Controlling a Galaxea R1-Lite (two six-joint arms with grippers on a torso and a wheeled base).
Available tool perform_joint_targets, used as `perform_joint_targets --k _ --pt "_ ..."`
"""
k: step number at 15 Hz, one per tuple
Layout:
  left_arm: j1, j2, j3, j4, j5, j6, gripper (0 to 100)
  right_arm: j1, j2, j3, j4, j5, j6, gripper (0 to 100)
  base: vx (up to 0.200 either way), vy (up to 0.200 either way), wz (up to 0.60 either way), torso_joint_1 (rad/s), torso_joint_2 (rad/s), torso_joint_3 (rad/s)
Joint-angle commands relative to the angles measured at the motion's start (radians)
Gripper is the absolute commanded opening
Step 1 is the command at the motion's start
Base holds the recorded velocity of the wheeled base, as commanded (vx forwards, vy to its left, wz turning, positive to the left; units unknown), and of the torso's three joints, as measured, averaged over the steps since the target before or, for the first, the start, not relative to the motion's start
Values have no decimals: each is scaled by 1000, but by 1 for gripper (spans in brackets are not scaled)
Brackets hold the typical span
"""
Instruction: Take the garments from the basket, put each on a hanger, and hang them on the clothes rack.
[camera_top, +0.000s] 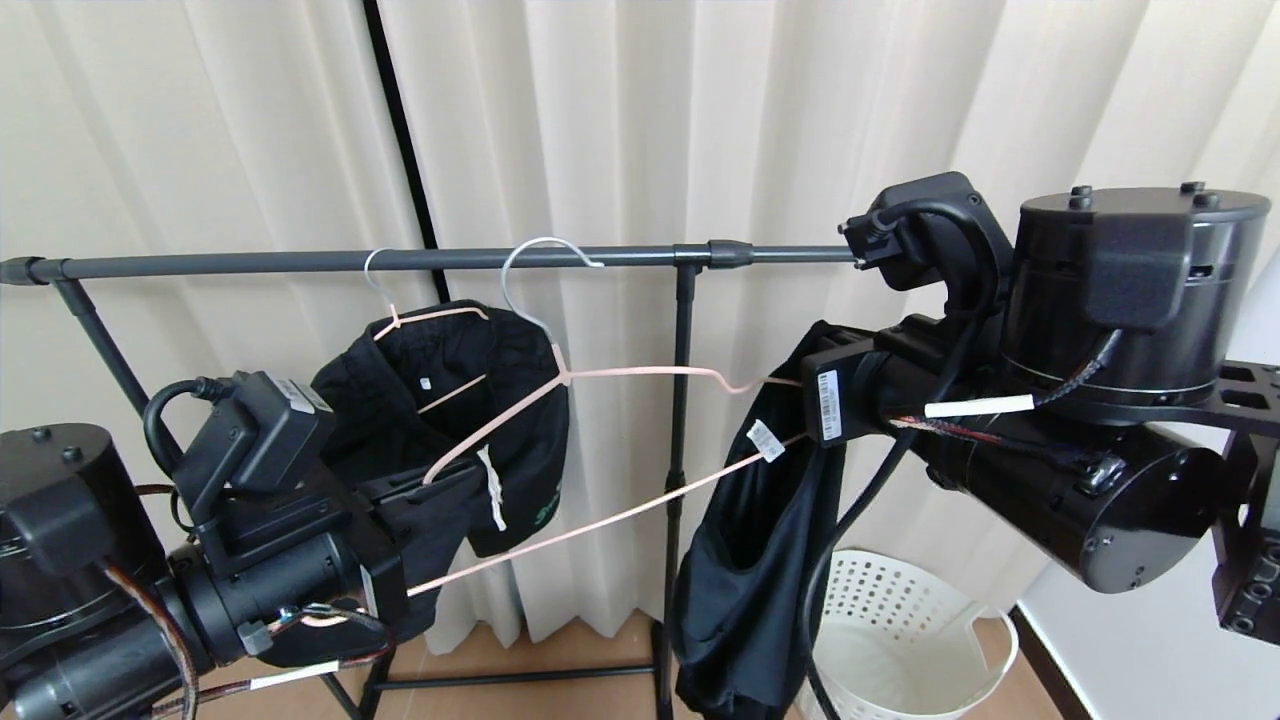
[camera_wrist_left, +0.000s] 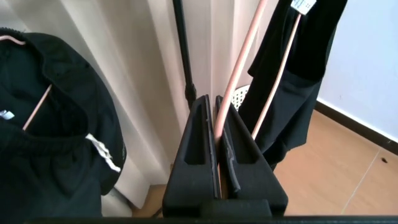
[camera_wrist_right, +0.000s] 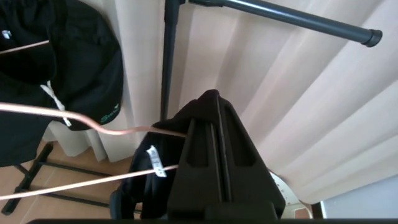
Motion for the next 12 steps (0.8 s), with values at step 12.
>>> perform_joint_targets --k 12 --pt "-88 94 0 -92 53 -4 0 246 59 -53 -9 -2 69 0 0 0 0 0 0 0"
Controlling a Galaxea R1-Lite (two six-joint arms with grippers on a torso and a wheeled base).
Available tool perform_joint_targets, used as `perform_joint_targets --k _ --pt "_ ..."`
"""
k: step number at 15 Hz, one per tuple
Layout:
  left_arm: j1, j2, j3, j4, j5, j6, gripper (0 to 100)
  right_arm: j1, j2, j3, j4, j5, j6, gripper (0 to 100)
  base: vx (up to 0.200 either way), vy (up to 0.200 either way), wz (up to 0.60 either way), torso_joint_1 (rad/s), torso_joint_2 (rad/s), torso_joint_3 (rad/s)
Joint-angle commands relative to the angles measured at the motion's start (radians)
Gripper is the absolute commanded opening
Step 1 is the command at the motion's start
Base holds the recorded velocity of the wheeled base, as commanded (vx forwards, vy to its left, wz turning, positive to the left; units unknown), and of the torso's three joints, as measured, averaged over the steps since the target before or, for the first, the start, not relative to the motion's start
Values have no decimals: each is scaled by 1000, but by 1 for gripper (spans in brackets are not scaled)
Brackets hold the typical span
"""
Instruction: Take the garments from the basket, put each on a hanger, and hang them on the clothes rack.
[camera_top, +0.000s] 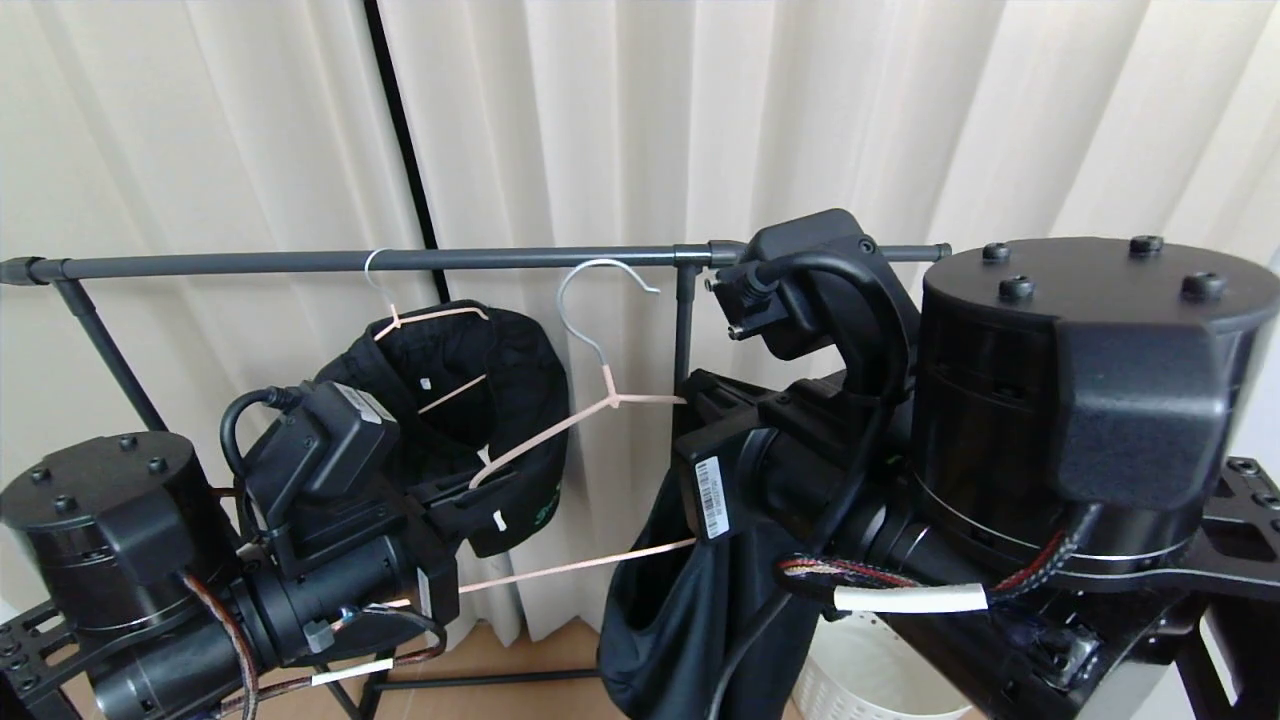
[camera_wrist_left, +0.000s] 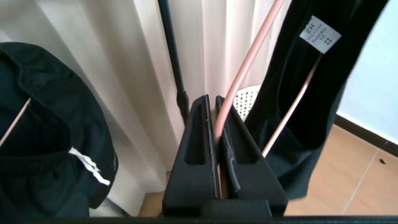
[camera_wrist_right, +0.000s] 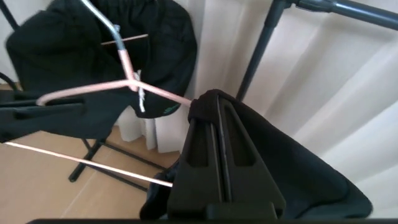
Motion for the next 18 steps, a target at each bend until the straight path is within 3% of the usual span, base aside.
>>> perform_joint_targets --k 1,10,11,18 --pt "-6 2 6 -7 0 -1 0 14 2 -26 -2 -3 12 0 0 0 0 0 0 0" --pt "-43 3 76 -138 -2 -4 0 42 41 -86 -2 -37 25 0 0 0 0 0 0 0" --pt "-44 2 82 -158 -2 -15 0 39 36 -83 -2 -40 25 100 0 0 0 0 0 0" --pt "-46 3 126 -216 -3 -32 0 -32 16 -101 -3 -54 24 100 0 0 0 0 0 0"
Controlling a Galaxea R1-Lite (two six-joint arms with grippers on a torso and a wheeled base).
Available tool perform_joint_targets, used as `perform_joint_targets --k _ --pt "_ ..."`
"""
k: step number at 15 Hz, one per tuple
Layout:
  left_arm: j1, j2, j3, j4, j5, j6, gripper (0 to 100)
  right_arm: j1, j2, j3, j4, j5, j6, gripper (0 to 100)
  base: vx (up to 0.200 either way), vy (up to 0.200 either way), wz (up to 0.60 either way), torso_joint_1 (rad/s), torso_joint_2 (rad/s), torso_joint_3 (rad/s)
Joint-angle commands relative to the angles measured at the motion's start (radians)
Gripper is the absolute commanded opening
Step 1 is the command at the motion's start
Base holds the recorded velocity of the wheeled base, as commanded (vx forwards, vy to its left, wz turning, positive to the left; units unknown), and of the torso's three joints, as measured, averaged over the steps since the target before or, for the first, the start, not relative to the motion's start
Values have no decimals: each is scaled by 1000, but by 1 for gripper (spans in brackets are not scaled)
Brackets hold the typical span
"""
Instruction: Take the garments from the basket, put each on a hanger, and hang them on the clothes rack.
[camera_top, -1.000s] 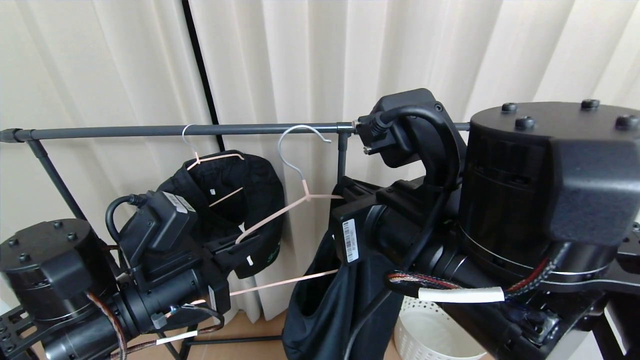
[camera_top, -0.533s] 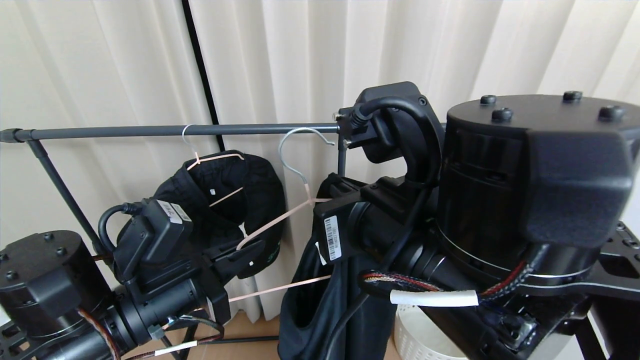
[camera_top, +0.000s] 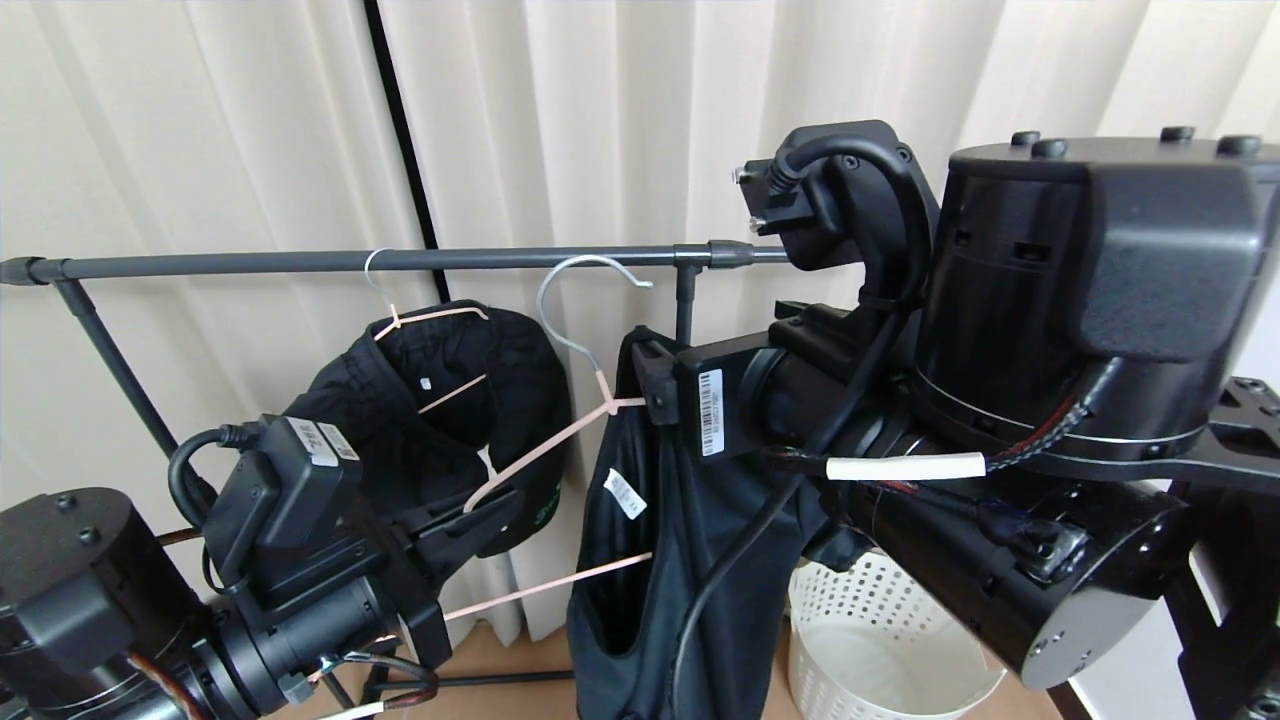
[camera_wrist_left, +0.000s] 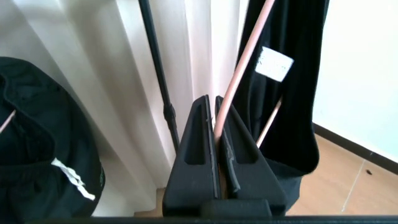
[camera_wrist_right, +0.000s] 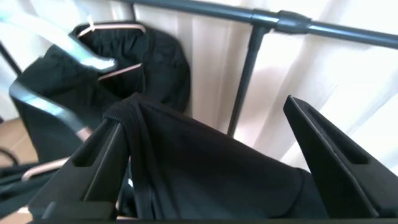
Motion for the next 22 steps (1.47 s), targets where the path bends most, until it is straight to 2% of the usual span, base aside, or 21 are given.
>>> perform_joint_targets --k 1,6,12,16,19,21,22 --pt "1 -1 -3 -2 0 0 0 -4 -2 -3 0 0 -2 100 0 0 0 0 0 0" --pt "9 13 -18 -5 3 -1 0 10 -19 27 0 1 1 100 0 0 0 0 0 0" --pt "67 53 -13 -92 1 -23 0 28 -74 90 5 32 -28 100 0 0 0 0 0 0" --pt "63 48 -10 -99 -3 -21 0 40 -139 139 13 110 -55 100 0 0 0 0 0 0" --pt "55 47 22 -129 -8 -20 0 22 -208 188 14 195 -164 100 0 0 0 0 0 0" --pt "46 45 47 -134 -16 -18 0 -121 -229 167 16 325 -258 100 0 0 0 0 0 0" --pt "37 43 54 -138 -20 -14 0 -170 -232 148 25 366 -299 100 0 0 0 0 0 0"
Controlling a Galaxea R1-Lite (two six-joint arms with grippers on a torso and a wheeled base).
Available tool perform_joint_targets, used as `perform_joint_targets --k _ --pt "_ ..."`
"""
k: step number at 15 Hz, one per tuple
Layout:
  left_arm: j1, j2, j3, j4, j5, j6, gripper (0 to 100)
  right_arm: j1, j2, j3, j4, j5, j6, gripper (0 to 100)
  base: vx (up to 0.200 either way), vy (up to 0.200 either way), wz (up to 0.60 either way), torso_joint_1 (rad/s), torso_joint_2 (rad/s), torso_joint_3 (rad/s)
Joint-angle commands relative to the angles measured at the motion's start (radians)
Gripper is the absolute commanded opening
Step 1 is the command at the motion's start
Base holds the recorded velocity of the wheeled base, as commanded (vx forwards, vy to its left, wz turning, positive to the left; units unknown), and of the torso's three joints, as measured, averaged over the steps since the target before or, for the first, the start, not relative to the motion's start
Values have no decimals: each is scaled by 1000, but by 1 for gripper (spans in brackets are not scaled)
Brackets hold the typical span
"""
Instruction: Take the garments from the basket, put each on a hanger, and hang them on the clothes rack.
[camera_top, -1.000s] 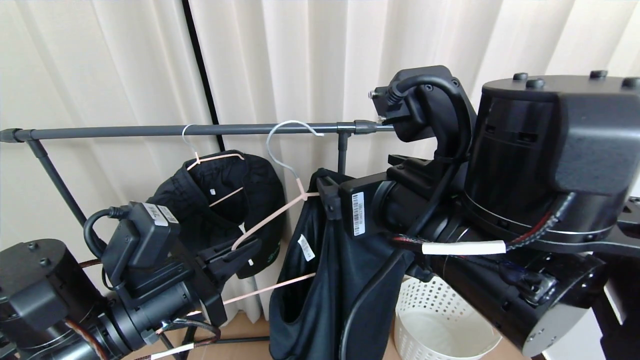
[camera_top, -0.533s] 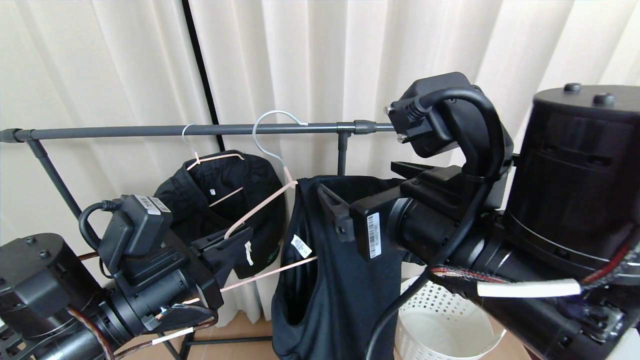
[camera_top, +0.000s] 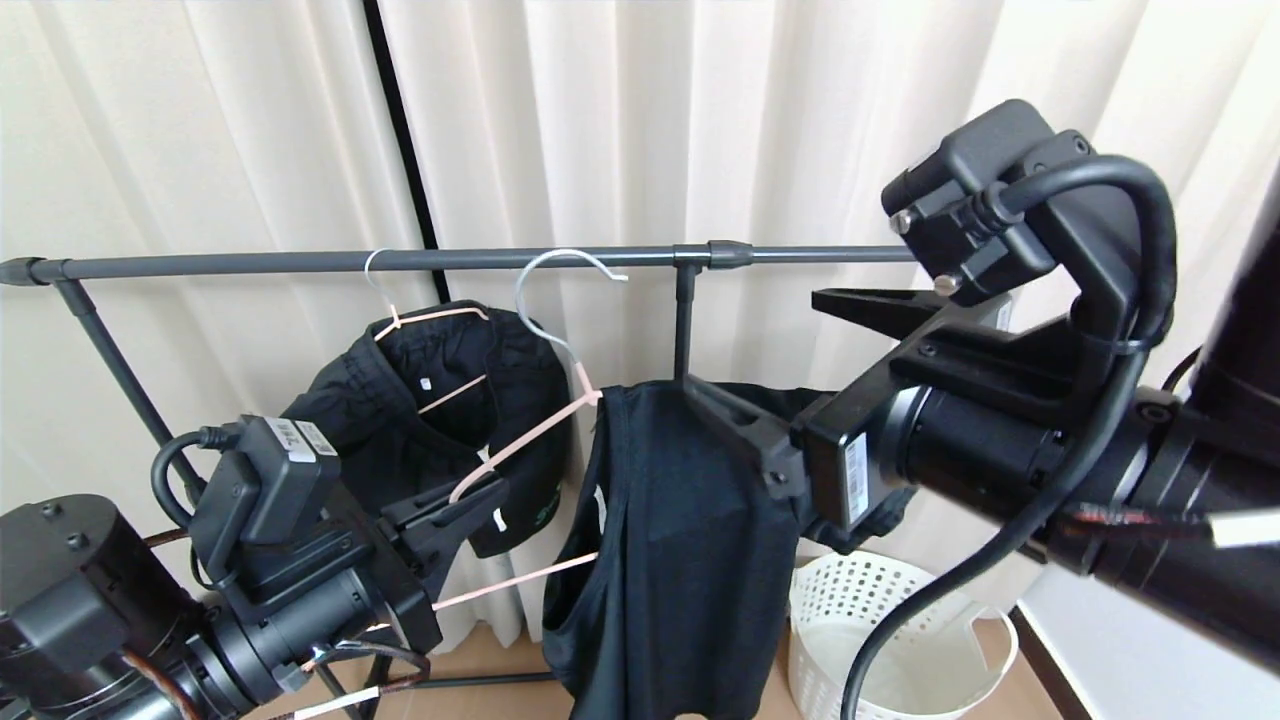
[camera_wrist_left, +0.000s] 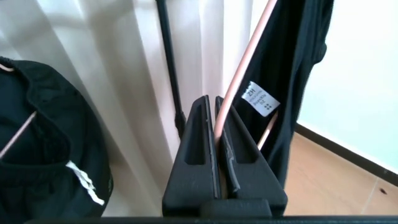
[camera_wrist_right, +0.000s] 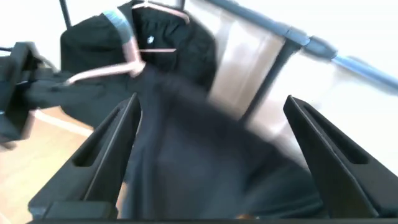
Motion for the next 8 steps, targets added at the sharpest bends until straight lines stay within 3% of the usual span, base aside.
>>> perform_joint_targets --k 1,3,5,8 --pt "-13 0 18 -7 -9 4 0 -172 -46 -66 88 166 -138 100 0 0 0 0 0 0" --pt "-18 1 24 -10 -22 4 0 -298 -76 -201 381 394 -245 100 0 0 0 0 0 0" --pt "-18 3 47 -10 -62 7 0 -402 -76 -400 753 606 -346 100 0 0 0 0 0 0" --pt "-33 6 53 -10 -72 19 0 -476 -14 -583 1088 790 -472 100 0 0 0 0 0 0"
